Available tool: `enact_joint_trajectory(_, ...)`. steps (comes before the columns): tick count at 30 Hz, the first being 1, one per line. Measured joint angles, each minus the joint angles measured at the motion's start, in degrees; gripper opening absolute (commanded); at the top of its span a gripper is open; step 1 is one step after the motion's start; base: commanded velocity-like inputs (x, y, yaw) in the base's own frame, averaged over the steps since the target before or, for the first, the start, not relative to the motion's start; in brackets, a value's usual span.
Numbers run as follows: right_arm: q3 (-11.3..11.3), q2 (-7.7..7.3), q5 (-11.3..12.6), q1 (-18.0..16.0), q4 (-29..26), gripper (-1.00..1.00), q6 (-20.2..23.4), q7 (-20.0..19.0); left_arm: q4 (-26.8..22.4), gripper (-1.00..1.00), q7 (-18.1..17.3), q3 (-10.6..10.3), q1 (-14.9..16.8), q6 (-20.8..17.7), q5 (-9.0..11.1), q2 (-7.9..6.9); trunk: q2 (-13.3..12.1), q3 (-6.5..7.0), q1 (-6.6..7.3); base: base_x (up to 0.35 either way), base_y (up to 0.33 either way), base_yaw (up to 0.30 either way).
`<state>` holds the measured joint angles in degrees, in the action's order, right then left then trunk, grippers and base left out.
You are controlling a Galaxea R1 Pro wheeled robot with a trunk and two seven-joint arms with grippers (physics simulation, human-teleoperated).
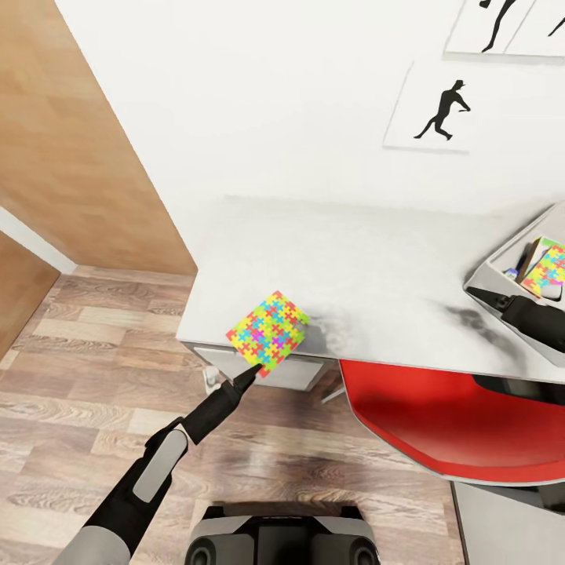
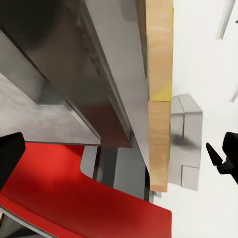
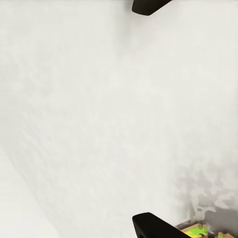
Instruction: Put all the toys in the child's room - the three board games (two on the bed and one on the table), the two jigsaw puzzles on the table, and the tennis ball on the table - inside the toy box on the table in the child's room.
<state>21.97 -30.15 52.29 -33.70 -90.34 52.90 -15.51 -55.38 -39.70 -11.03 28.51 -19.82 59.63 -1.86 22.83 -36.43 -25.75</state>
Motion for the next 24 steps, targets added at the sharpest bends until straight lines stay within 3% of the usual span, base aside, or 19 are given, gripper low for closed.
enact_joint_trajectory(24,0.01,0.00,-0.01,0.81,-0.70,1.00,-0.01,0.00,0.02,1.00,-0.02,1.61,0.02,-0.08,0.06,-0.11,0.00,0.00,0.00,0.000,0.000,-0.005)
